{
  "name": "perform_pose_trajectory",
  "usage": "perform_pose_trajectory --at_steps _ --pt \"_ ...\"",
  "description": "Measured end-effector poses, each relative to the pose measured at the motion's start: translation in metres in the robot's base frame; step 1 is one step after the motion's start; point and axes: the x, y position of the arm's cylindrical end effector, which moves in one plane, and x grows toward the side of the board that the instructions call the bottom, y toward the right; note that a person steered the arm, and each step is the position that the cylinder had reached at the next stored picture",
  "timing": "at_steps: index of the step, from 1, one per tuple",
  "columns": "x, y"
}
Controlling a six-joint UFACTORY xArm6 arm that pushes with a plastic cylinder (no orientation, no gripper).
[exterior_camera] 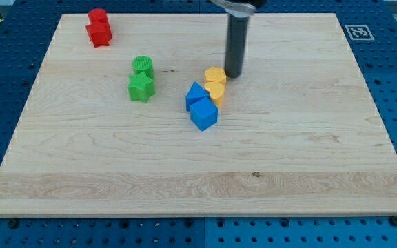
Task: Slide the yellow hexagon closer to the green circle
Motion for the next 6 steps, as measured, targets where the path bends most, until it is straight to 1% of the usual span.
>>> perform_pose_trajectory --at_steps 1,2,4,6 --pt "0.053 0.012" --pt "0.066 -0.004" --pt "0.017 -0.005" --pt "0.024 -0.021"
